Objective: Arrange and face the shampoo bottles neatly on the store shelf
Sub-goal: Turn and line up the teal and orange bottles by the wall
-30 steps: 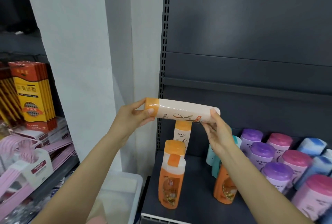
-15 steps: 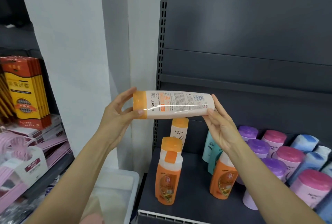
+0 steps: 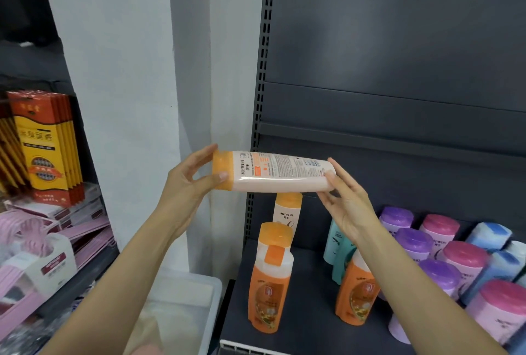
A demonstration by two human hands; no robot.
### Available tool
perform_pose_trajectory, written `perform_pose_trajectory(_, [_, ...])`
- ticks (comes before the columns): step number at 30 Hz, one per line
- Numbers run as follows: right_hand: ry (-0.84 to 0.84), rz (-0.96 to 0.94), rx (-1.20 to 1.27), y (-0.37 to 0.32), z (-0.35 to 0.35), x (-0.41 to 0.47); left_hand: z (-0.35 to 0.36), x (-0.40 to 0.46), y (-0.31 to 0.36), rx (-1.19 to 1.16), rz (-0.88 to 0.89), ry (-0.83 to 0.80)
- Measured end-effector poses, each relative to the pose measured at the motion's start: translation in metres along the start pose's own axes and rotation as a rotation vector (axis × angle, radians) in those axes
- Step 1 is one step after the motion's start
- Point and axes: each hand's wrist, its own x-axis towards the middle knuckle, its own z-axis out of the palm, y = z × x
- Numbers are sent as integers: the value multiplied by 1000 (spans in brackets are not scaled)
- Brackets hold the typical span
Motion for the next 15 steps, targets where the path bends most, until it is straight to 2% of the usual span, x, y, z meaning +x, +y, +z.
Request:
perform_pose_trajectory(2, [94, 23, -58, 1, 1, 4, 3, 2, 2, 135, 5, -20])
perform_pose_trajectory(5, [238, 127, -122, 3, 1, 11, 10, 3, 5, 218, 33, -94])
perform_pose_trajectory(8, [306, 189, -200, 6, -3, 17, 15, 11, 5, 396, 113, -65])
perform_pose_trajectory(11, [307, 214, -357, 5, -11, 20, 21, 16, 5, 490, 137, -57])
perform_pose_trajectory(15, [179, 250, -601, 5, -22, 20, 32, 22, 5, 448, 112, -1])
